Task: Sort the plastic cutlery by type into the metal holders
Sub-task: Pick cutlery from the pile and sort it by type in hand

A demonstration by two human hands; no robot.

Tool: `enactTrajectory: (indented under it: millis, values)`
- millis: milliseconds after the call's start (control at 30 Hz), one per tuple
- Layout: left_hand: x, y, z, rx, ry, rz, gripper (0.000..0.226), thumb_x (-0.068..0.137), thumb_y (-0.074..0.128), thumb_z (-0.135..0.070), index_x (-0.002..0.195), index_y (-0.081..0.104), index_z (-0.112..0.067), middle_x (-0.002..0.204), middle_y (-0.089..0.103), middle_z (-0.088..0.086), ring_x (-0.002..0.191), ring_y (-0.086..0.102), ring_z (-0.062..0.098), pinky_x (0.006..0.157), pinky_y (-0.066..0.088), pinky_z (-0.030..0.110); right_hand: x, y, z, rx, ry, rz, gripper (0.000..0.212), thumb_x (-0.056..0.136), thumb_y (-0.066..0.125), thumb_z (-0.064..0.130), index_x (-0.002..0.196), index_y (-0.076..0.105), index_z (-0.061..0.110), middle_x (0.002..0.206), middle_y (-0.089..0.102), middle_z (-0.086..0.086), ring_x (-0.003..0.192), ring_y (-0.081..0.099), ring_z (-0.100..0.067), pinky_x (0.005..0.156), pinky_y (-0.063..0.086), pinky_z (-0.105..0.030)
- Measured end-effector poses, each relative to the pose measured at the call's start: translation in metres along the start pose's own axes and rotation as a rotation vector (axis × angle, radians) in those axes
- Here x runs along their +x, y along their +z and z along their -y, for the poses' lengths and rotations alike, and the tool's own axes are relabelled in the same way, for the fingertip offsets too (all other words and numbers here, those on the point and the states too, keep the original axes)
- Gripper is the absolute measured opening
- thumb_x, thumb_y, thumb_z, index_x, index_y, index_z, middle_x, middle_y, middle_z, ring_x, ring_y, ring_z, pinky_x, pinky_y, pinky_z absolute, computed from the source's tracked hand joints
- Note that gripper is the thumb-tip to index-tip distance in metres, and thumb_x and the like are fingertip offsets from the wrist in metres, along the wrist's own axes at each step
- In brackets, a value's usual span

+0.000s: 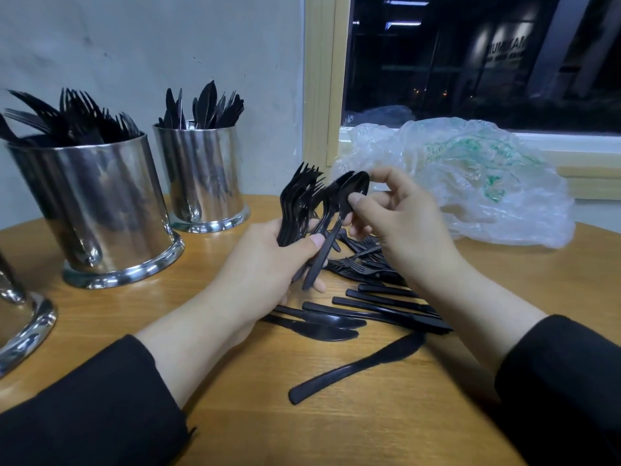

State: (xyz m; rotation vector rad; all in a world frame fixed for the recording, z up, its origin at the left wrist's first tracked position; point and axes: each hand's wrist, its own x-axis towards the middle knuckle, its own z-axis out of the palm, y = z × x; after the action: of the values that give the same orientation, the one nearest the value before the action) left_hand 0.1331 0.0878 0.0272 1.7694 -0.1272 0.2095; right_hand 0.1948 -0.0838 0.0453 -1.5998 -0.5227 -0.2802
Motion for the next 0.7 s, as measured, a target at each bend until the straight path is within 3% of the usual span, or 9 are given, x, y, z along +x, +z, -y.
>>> enactTrajectory:
  millis: [167,300,467,533,600,700]
  values:
    - [-0.001,-0.002,-0.001,-0.109,-0.018,0.057,0.020,0.103,0.059,-0.025,0.122,0.064,-0.022,0.091,0.078,0.005,0.073,0.075,0.027,0.039,0.034,0.022,-0.002,0.005,-0.003,-0.099,-0.061,-0.059,0.029,0.100,0.058,0.009,0.126,0.052,0.021,0.068,0.069,-0.006,0.057,0.058,-0.010,0.058,0.046,-0.019]
    - [-0.002,0.000,-0.001,-0.159,-0.004,0.131,0.019,0.103,0.058,-0.025,0.121,0.064,-0.021,0.095,0.077,0.008,0.062,0.066,0.020,0.039,0.034,0.021,-0.001,0.008,-0.004,-0.154,-0.062,-0.106,0.033,0.101,0.058,0.014,0.131,0.051,0.024,0.069,0.068,-0.008,0.055,0.057,-0.008,0.059,0.044,-0.020]
    - [0.000,-0.002,0.002,-0.215,-0.016,0.183,0.020,0.103,0.059,-0.022,0.110,0.064,-0.004,0.080,0.059,0.010,0.049,0.044,0.013,0.041,0.028,0.024,-0.001,0.006,-0.004,-0.221,-0.066,-0.097,0.013,0.100,0.060,0.022,0.112,0.063,0.027,0.062,0.061,-0.007,0.054,0.051,-0.011,0.057,0.041,-0.030]
    - [0.001,-0.005,0.002,-0.202,-0.020,0.211,0.027,0.104,0.058,-0.023,0.112,0.059,0.003,0.080,0.056,0.009,0.050,0.041,0.014,0.042,0.025,0.024,-0.002,0.003,-0.003,-0.245,-0.093,-0.088,0.007,0.100,0.059,0.026,0.101,0.065,0.028,0.062,0.060,0.003,0.058,0.052,-0.010,0.058,0.042,-0.026]
    - [0.003,-0.008,0.000,-0.171,-0.031,0.246,0.025,0.105,0.056,-0.023,0.113,0.060,0.000,0.078,0.057,0.004,0.050,0.040,0.014,0.043,0.026,0.023,-0.005,0.003,-0.003,-0.197,-0.099,-0.071,0.010,0.102,0.058,0.024,0.097,0.066,0.028,0.066,0.064,0.010,0.060,0.055,-0.008,0.058,0.046,-0.023]
    - [0.006,-0.015,0.001,-0.058,-0.048,0.230,0.026,0.105,0.056,-0.021,0.124,0.062,-0.005,0.077,0.060,0.000,0.052,0.041,0.014,0.047,0.033,0.020,-0.007,0.003,-0.008,-0.139,-0.103,-0.060,0.009,0.099,0.060,0.027,0.100,0.068,0.027,0.081,0.073,0.002,0.066,0.063,-0.011,0.071,0.053,-0.040]
